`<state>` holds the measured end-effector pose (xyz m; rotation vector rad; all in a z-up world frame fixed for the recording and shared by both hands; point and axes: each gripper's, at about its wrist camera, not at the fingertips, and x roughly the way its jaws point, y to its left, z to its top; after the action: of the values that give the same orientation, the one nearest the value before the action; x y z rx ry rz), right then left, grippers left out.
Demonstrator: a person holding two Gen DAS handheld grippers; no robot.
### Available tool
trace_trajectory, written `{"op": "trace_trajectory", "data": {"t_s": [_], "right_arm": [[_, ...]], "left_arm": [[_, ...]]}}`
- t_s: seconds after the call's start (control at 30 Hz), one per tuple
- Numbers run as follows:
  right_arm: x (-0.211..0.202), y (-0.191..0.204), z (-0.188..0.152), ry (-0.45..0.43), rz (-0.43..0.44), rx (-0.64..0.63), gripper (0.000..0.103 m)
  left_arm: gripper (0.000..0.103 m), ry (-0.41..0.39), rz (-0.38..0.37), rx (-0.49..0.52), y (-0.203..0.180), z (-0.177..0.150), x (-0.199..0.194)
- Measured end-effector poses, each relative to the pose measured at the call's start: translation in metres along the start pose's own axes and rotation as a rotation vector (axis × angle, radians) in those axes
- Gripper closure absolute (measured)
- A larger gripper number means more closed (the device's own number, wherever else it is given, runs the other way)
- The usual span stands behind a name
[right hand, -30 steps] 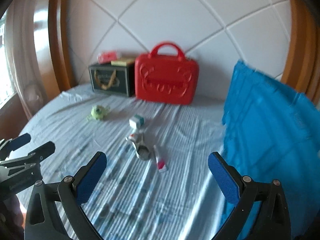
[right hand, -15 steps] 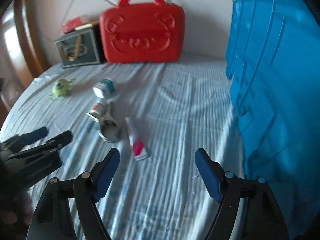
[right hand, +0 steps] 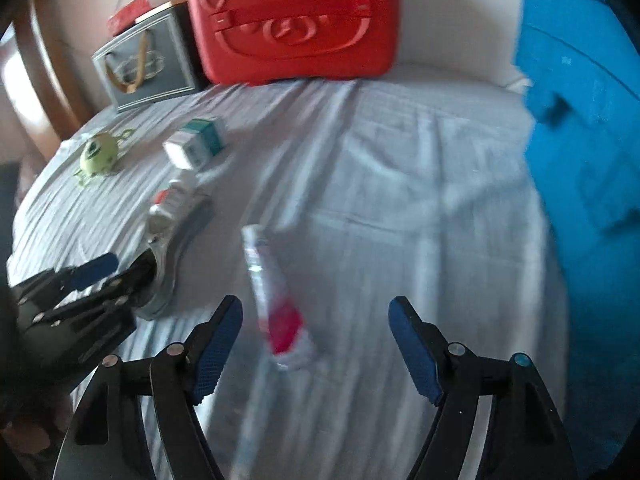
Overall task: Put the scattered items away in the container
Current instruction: 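Move both tools from the crate back to the items on the bed, then grasp the metal clip with the left tool while the right tool grasps the white tube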
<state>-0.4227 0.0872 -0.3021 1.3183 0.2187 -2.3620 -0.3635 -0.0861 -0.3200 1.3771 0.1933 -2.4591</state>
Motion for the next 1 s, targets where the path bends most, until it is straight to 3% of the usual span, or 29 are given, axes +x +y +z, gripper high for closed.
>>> {"op": "trace_trajectory", "data": {"t_s": [0.1,0.2,0.27,0.33,0.37,0.5,0.6,0.67,0.7,0.73,0.9,0.93,1.0], "right_arm": [[0.011,0.013,0.001,0.013,0.022,-0.021,0.026],[0.018,0.018,0.004,0.016,0.015,-0.042,0.026],[0.02,0.017,0.007,0.017,0.005,-0.053,0.026],[0.024,0.014,0.008,0.033,-0.005,-0.054,0.026],[0.026,0.01,0.008,0.042,-0.006,-0.044,0.026],[0.026,0.002,0.008,0.041,-0.015,-0.023,0.026],[0.028,0.006,0.009,0.031,-0.032,-0.046,0.026],[0.028,0.011,0.008,0.014,-0.049,-0.064,0.035],[0.028,0.014,0.008,0.01,-0.056,-0.079,0.053],[0.029,0.017,0.008,0.008,-0.051,-0.088,0.058],[0.032,0.023,0.011,0.003,-0.039,-0.104,0.06],[0.032,0.023,0.011,0.002,-0.041,-0.103,0.06],[0.031,0.025,0.01,0.001,-0.038,-0.098,0.069]], "left_arm": [[0.061,0.011,0.017,0.007,0.015,-0.005,-0.01],[0.06,-0.004,-0.038,-0.008,0.02,-0.005,-0.026],[0.037,-0.037,-0.067,0.004,0.015,-0.002,-0.039],[0.025,-0.081,-0.087,0.03,0.005,0.002,-0.05],[0.024,-0.091,-0.096,0.044,0.001,0.003,-0.05],[0.025,-0.051,-0.089,0.083,-0.011,0.003,-0.024],[0.039,-0.019,-0.085,0.079,-0.012,0.001,-0.003],[0.041,-0.023,-0.104,0.052,-0.009,0.001,0.003],[0.041,-0.027,-0.104,0.053,-0.009,0.001,0.005],[0.041,-0.034,-0.106,0.057,-0.01,0.002,0.005],[0.041,-0.054,-0.117,0.066,-0.01,0.0,0.005],[0.053,-0.06,-0.117,0.063,-0.01,-0.001,0.004],[0.059,-0.054,-0.121,0.061,-0.011,-0.001,0.002]]}}
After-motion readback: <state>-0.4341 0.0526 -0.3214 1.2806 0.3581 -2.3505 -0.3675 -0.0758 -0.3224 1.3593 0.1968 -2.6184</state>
